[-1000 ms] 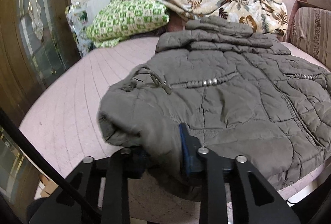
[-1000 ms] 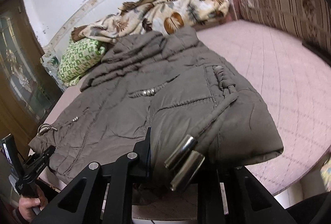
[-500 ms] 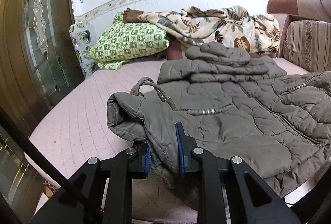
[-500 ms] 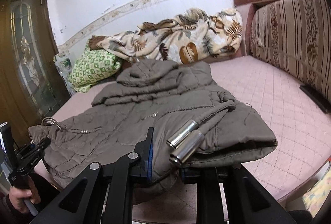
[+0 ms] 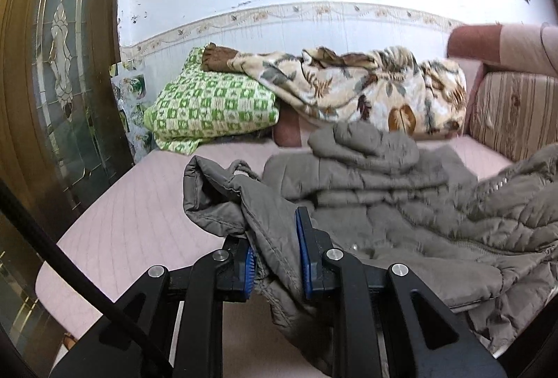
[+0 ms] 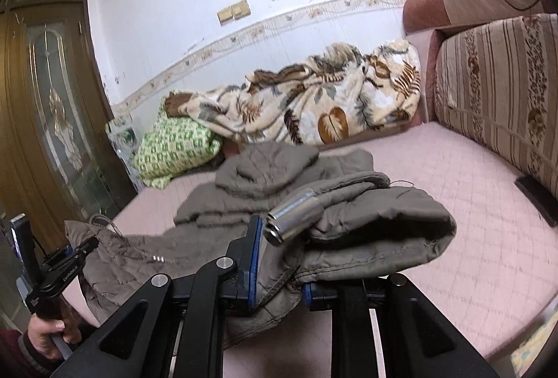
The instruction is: Fold large clothes
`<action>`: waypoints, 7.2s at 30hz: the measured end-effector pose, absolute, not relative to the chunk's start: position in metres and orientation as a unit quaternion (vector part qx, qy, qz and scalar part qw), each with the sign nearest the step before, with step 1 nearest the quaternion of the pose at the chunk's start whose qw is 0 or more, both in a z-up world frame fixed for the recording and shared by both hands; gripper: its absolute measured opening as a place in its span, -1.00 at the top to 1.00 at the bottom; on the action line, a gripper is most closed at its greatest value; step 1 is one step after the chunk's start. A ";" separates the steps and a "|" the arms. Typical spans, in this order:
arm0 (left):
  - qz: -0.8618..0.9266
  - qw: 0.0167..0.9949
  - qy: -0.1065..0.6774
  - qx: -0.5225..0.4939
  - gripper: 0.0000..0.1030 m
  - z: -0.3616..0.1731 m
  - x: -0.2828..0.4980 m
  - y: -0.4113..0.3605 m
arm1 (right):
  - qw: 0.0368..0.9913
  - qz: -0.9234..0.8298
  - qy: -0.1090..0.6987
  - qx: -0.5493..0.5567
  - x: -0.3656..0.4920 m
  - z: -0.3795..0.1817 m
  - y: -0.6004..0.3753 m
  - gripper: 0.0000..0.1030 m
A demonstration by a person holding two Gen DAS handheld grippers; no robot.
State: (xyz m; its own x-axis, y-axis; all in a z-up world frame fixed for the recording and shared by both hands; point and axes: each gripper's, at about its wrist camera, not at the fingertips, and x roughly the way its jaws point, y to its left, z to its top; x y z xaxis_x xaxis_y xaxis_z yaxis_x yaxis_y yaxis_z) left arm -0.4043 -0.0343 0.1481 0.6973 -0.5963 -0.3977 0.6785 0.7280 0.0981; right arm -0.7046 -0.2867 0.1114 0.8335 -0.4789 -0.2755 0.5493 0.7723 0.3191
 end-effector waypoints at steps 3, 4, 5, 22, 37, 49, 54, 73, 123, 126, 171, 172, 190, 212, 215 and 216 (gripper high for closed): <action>-0.350 0.915 0.168 0.105 0.60 0.166 -0.392 -0.050 | 0.939 -0.270 0.074 0.201 -0.696 0.131 -0.302 0.61; -0.350 0.916 0.166 0.102 0.59 0.172 -0.389 -0.055 | 0.939 -0.269 0.070 0.202 -0.693 0.137 -0.307 0.61; -0.353 0.916 0.162 0.099 0.59 0.179 -0.383 -0.063 | 0.939 -0.268 0.067 0.203 -0.691 0.141 -0.311 0.61; -0.342 0.904 0.245 0.078 -0.03 0.225 -0.213 -0.254 | 0.923 -0.278 0.083 0.251 -0.543 0.206 -0.478 0.61; -0.327 0.907 0.223 0.143 -0.42 0.209 -0.181 -0.278 | 0.854 -0.298 0.175 0.389 -0.426 0.127 -0.635 0.06; -0.405 0.845 0.295 0.187 -0.42 0.129 -0.242 -0.366 | 0.892 -0.277 0.225 0.279 -0.449 0.142 -0.572 -0.35; -0.378 0.831 0.340 0.223 -0.42 0.094 -0.222 -0.398 | 0.881 -0.287 0.278 0.253 -0.421 0.104 -0.566 -0.35; -0.383 0.831 0.368 0.168 -0.63 0.084 -0.222 -0.356 | 0.861 -0.293 0.329 0.256 -0.423 0.075 -0.574 -0.41; -0.280 0.893 0.279 0.216 -0.70 0.087 -0.271 -0.230 | 0.875 -0.314 0.275 0.245 -0.493 0.080 -0.444 -0.56; -0.283 0.892 0.273 0.223 -0.70 0.088 -0.277 -0.233 | 0.877 -0.313 0.275 0.239 -0.493 0.082 -0.442 -0.56; -0.287 0.872 0.254 0.306 -0.70 0.062 -0.298 -0.261 | 0.864 -0.304 0.316 0.246 -0.466 0.050 -0.448 -0.56; -0.287 0.871 0.254 0.307 -0.70 0.061 -0.298 -0.262 | 0.864 -0.306 0.318 0.244 -0.465 0.048 -0.448 -0.56; -0.301 0.868 0.355 0.173 -0.70 0.075 -0.249 -0.228 | 0.856 -0.301 0.260 0.329 -0.504 0.059 -0.473 -0.66; -0.265 0.799 0.535 -0.066 -0.70 0.045 -0.162 -0.112 | 0.740 -0.328 0.186 0.557 -0.609 0.011 -0.523 -0.68; -0.273 0.793 0.540 -0.072 -0.70 0.042 -0.163 -0.116 | 0.736 -0.323 0.183 0.565 -0.608 0.007 -0.524 -0.68; -0.275 0.792 0.540 -0.074 -0.70 0.042 -0.163 -0.120 | 0.736 -0.321 0.181 0.568 -0.608 0.006 -0.525 -0.68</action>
